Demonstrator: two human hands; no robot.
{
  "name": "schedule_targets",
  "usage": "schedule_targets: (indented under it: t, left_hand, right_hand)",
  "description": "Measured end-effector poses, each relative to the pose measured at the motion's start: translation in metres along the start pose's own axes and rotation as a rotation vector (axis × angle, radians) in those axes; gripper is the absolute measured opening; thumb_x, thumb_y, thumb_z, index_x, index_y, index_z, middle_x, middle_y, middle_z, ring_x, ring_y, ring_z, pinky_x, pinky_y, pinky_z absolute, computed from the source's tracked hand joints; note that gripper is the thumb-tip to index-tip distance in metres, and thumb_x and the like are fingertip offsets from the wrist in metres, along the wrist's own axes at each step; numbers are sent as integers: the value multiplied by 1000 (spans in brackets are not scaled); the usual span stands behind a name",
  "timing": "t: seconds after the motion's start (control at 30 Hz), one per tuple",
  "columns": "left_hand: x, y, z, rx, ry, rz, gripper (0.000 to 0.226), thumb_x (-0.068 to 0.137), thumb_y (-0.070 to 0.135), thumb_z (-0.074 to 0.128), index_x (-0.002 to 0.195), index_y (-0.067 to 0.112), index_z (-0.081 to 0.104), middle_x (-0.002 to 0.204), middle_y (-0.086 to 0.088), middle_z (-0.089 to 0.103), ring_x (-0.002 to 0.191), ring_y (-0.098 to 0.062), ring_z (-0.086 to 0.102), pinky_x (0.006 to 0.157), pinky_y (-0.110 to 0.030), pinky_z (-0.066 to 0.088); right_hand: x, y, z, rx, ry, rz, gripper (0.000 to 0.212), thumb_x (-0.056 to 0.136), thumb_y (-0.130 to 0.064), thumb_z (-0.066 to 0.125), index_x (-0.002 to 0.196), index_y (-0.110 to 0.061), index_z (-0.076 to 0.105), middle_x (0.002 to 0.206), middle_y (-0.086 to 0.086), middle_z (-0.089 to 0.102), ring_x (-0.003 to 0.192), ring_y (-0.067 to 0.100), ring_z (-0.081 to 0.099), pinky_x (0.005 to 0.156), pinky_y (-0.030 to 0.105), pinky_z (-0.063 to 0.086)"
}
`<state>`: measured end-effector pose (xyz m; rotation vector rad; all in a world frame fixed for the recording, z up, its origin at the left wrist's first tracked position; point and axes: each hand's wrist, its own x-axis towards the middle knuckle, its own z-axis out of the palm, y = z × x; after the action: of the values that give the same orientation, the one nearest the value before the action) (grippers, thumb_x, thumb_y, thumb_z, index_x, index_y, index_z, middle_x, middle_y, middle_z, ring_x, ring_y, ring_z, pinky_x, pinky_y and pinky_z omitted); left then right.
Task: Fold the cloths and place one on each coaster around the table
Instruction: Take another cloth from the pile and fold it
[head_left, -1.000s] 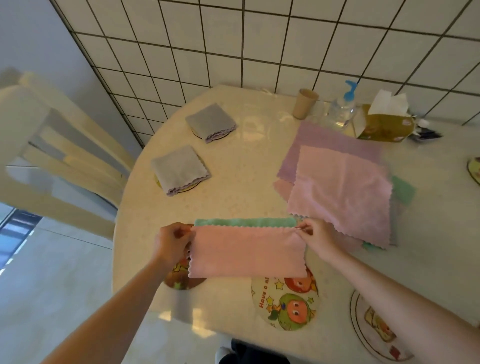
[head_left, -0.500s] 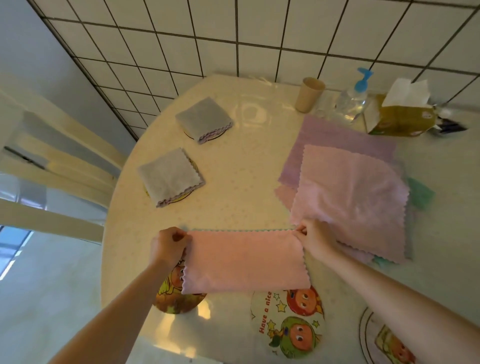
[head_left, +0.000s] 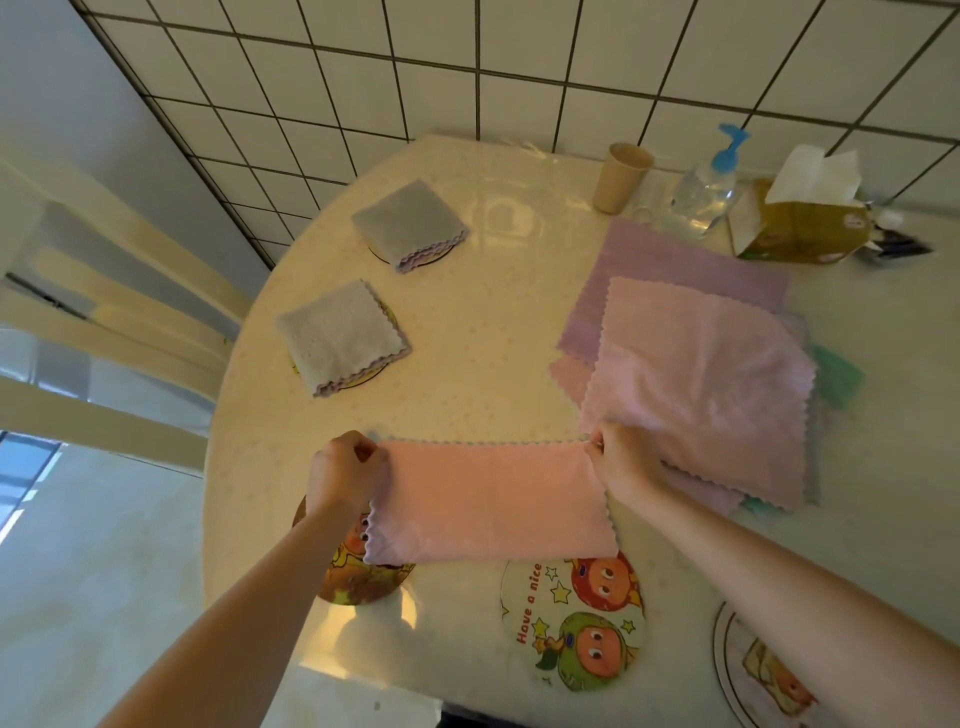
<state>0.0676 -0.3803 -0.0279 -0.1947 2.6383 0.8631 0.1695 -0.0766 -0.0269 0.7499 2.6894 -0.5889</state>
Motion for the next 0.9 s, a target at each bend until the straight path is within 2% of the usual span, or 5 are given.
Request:
schedule_targets:
  t: [0.17, 0.33, 0.47, 0.63, 0.9]
  left_hand:
    - [-44, 1, 0, 87, 222, 532, 23, 88, 2, 55, 109, 7, 63, 110, -7, 63, 104, -23, 54, 85, -38, 49]
    - [-102, -33, 38, 367, -101, 1002, 44, 100, 35, 32, 137, 18, 50, 144, 0, 47, 137, -17, 38, 113, -39, 33]
    - [-122, -60, 63, 664, -175, 1000, 58, 95, 43, 38, 148, 20, 31, 155, 1, 29, 143, -22, 23, 112, -42, 18]
    - [-112, -85, 49, 769, -166, 903, 66, 94, 49, 35, 151, 22, 18, 159, 3, 15, 145, -17, 6, 112, -44, 8]
    - [-108, -120, 18, 790, -128, 750, 68, 96, 56, 22, 152, 19, 12, 159, 3, 10, 147, -18, 5, 114, -40, 9]
  right_hand:
    - [-42, -4, -3, -155, 244, -265, 25, 88, -9, 59, 112, -6, 54, 117, 7, 54, 95, 20, 55, 71, 29, 49]
    - [-120, -9, 39, -223, 111, -611, 57, 79, -6, 66, 133, -9, 48, 139, 7, 49, 128, 26, 46, 107, 38, 34]
    - [-149, 0, 70, -383, -24, -639, 71, 72, -4, 63, 139, -12, 42, 146, 4, 42, 136, 24, 38, 108, 41, 29]
    - [-155, 18, 61, -324, -69, -587, 77, 85, 9, 29, 149, -17, -6, 150, -8, -18, 142, 15, -15, 115, 35, -8]
    - [-144, 33, 41, -414, -30, -565, 80, 50, 2, 83, 124, -10, 54, 128, 6, 52, 117, 23, 54, 88, 35, 52]
